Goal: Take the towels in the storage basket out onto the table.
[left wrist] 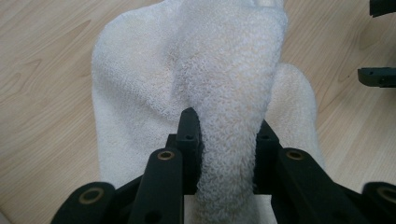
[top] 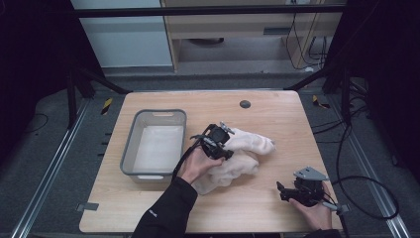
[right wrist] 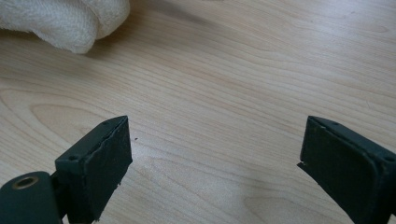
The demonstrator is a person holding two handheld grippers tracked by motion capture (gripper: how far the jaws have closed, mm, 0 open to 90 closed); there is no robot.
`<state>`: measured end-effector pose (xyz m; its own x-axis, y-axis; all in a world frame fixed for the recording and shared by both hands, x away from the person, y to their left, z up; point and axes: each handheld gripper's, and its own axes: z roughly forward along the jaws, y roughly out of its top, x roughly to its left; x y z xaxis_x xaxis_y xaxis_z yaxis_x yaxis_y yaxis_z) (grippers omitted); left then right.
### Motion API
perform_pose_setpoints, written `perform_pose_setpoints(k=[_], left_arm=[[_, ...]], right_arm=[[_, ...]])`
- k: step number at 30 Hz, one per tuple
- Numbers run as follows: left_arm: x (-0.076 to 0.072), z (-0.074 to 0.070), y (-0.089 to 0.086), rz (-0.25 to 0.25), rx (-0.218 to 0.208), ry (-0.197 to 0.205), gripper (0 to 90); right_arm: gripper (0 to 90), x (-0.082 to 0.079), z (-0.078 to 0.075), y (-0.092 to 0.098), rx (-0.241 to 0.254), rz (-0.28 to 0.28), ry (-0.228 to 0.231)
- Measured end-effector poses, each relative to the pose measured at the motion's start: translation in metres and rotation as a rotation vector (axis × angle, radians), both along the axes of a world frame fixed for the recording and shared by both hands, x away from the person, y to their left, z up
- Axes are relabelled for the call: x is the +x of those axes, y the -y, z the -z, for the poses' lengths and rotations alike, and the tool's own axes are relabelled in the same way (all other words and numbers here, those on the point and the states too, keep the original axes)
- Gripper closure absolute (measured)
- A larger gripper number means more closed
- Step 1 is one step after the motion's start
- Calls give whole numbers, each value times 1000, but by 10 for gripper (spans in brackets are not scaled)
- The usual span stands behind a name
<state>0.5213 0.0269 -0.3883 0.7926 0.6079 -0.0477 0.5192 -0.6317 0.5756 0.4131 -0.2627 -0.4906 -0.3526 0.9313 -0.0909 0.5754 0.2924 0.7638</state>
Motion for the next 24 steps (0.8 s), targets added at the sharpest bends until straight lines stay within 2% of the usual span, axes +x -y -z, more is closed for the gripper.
perform_pose_setpoints(k=[14,24], left_arm=[[3,18,-1,-23,1,0,671],[1,28,-4,-19,3,25,554]], right_arm=[[87,0,1,-1,-4,-1,-7],[85,0,1,-1,-4,0,-10]])
